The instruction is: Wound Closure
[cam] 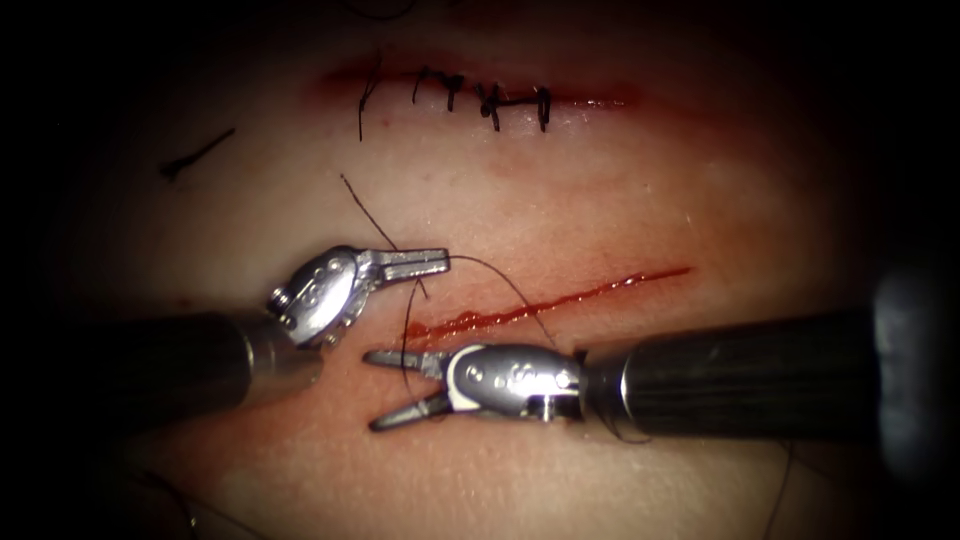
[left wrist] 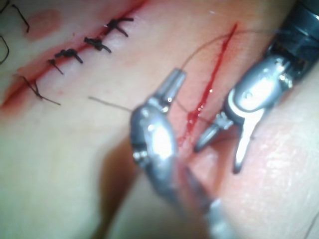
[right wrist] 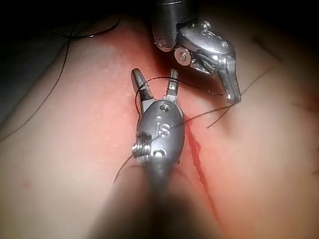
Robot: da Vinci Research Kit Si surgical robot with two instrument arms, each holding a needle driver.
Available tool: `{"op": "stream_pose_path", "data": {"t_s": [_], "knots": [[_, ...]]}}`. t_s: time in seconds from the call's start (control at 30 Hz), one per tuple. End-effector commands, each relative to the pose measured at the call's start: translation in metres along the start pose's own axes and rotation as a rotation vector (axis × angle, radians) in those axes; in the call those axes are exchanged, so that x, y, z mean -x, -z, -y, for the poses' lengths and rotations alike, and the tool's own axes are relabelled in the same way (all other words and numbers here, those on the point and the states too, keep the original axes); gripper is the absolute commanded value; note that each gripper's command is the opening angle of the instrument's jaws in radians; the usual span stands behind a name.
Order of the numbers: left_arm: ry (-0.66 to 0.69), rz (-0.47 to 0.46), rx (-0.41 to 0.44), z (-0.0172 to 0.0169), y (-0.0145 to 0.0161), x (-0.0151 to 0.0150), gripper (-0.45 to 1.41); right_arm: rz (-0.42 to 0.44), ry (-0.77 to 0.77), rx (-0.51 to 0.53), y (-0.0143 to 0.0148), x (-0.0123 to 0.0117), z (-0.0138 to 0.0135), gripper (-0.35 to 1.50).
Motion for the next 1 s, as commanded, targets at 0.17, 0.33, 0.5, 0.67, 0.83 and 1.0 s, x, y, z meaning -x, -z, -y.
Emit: {"op": "stream_pose_path", "data": {"t_s": [0.17,0.33,0.5,0.67,0.83,1.0], "knots": [[0.001,-0.002,0.004,0.0005,-0.0004,0.0011,-0.45,-0.007,-0.019,0.013,-0.0006,0.0009,-0.0001,0.0],[-0.01,0.001,0.007,0.0006,-0.0001,0.0024,-0.45,-0.047,-0.053,0.038,-0.0004,0.001,-0.0002,-0.35],[-0.002,0.008,-0.009,0.0012,0.0005,0.0041,-0.45,-0.136,-0.128,0.065,-0.0006,0.001,0.0003,-0.35],[-0.001,0.008,-0.013,0.0015,0.0004,0.0041,-0.45,-0.157,-0.153,0.053,-0.0013,0.0014,0.0011,-0.35],[-0.001,0.008,-0.017,0.0017,-0.0001,0.0041,-0.45,-0.229,-0.191,0.047,-0.0017,0.0015,0.0013,-0.35],[-0.006,0.004,-0.019,0.0013,0.0,0.0045,-0.45,-0.336,-0.284,0.103,-0.0025,0.0012,0.0012,-0.16]]}}
